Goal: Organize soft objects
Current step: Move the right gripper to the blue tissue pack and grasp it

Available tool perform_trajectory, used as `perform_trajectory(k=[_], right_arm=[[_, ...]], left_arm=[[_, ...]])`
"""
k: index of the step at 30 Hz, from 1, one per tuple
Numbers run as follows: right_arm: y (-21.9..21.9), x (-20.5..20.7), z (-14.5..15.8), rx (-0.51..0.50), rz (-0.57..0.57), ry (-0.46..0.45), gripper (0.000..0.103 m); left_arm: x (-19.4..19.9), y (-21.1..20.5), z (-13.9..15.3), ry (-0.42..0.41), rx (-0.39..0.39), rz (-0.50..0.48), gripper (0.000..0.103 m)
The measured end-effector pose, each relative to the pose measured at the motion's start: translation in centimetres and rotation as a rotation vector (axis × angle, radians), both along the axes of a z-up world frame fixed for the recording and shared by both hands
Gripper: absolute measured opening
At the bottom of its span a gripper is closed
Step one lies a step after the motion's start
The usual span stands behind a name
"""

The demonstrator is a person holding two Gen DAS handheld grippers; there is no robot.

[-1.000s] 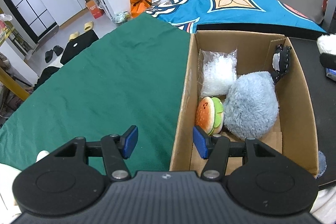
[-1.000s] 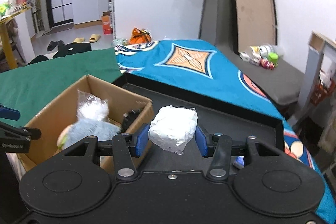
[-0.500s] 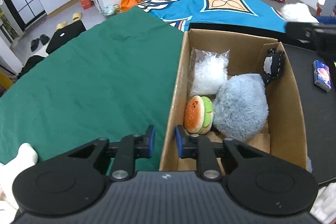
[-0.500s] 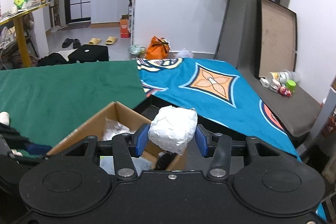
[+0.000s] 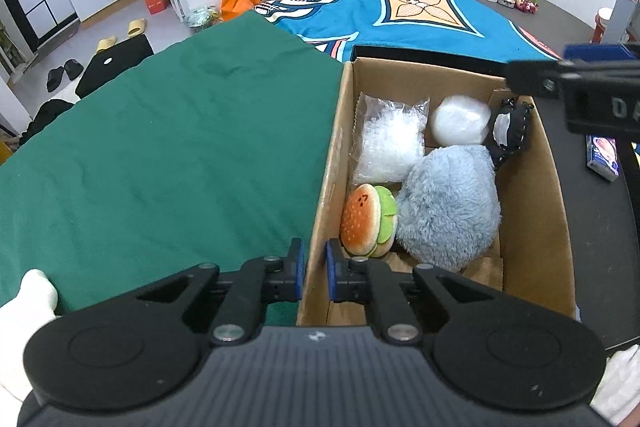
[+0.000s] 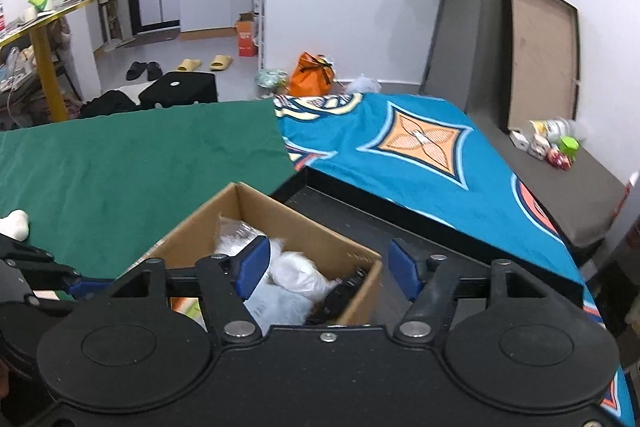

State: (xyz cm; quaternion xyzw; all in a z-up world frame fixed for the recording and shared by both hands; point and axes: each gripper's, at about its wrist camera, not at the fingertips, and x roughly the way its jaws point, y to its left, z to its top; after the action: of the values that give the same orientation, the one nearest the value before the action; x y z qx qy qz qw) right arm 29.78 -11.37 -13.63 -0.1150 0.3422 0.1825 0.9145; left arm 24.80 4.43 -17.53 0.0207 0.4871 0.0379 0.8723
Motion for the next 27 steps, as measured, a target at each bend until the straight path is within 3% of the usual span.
perform_trajectory(k=[14,27], right_arm=[[-5.3,-1.2,-0.7,-0.018,-0.093,0.006,0.075],[-11.0,-1.3,-2.4,0.006,-0.142,0.011,0.08]], left_arm=[[-0.1,-0.7,0.1,-0.001,0.063,-0.015,0.017],[-0.4,-2.0,0.4,-0.026,0.2,0.014,0.047]])
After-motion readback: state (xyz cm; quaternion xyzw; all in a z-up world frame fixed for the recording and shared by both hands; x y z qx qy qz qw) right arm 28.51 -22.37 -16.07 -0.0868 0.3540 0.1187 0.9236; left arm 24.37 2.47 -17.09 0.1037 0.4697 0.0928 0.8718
